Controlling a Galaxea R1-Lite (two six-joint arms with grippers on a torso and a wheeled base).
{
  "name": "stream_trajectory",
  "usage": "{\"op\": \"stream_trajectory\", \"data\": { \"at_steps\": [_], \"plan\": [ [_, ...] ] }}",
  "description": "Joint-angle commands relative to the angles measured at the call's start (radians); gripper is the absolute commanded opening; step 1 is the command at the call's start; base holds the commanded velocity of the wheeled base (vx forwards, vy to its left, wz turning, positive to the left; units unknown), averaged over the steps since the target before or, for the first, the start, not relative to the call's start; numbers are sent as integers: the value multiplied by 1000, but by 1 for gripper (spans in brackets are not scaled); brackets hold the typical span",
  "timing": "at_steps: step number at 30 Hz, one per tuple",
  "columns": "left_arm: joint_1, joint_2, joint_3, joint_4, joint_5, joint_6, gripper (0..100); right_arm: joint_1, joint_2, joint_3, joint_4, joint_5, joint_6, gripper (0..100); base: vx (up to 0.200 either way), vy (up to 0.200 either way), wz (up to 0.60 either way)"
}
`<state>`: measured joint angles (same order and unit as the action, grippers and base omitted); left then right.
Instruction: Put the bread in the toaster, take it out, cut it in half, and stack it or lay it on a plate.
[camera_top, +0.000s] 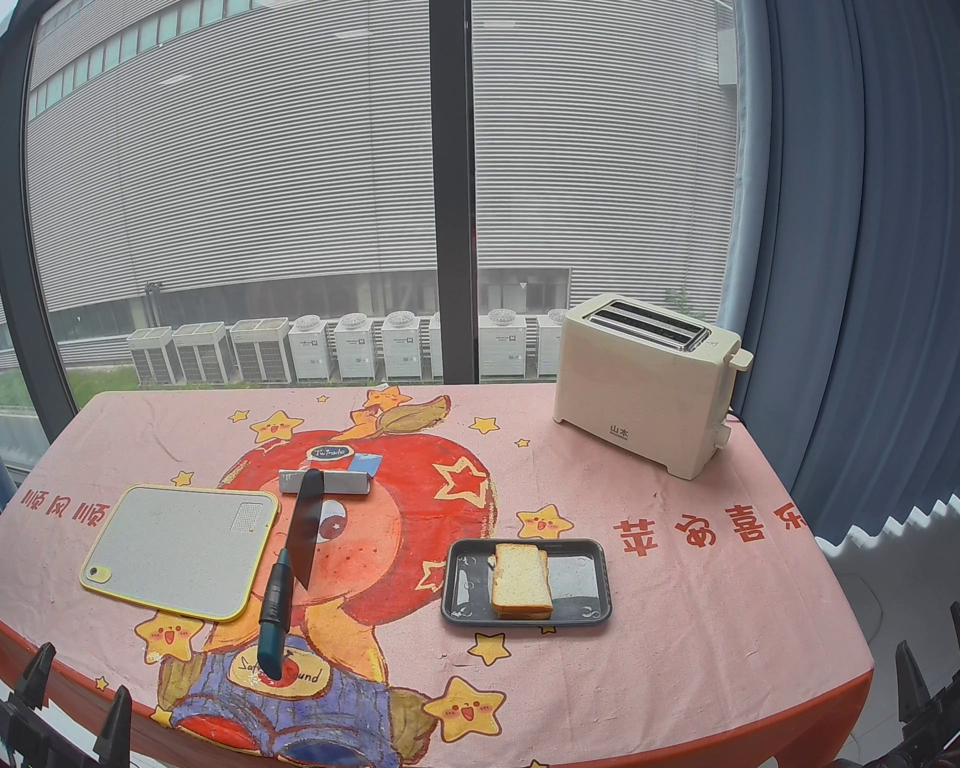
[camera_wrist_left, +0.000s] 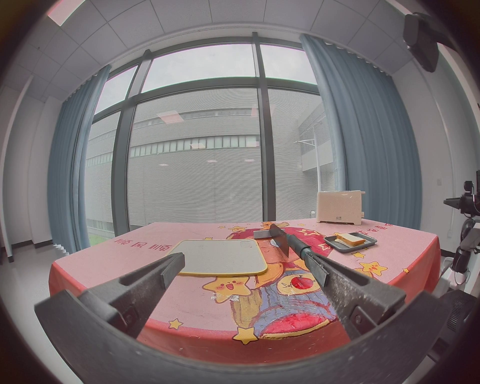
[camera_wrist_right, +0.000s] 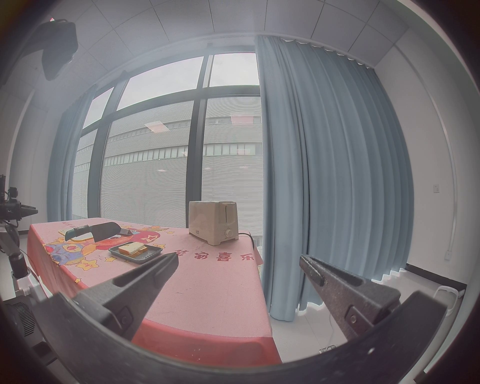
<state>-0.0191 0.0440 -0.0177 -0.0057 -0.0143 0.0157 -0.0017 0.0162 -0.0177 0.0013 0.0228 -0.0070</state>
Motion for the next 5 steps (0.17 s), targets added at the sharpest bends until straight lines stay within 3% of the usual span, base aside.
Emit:
{"op": "stream_trajectory", "data": {
  "at_steps": [1,5],
  "plan": [
    [11,-44,18,9,-18,12,100,0,-16,18,0,0,-2,100,0,0,0],
    [11,-44,18,7,-9,-2,100,0,-16,18,0,-1,-1,100,0,0,0]
  ]
}}
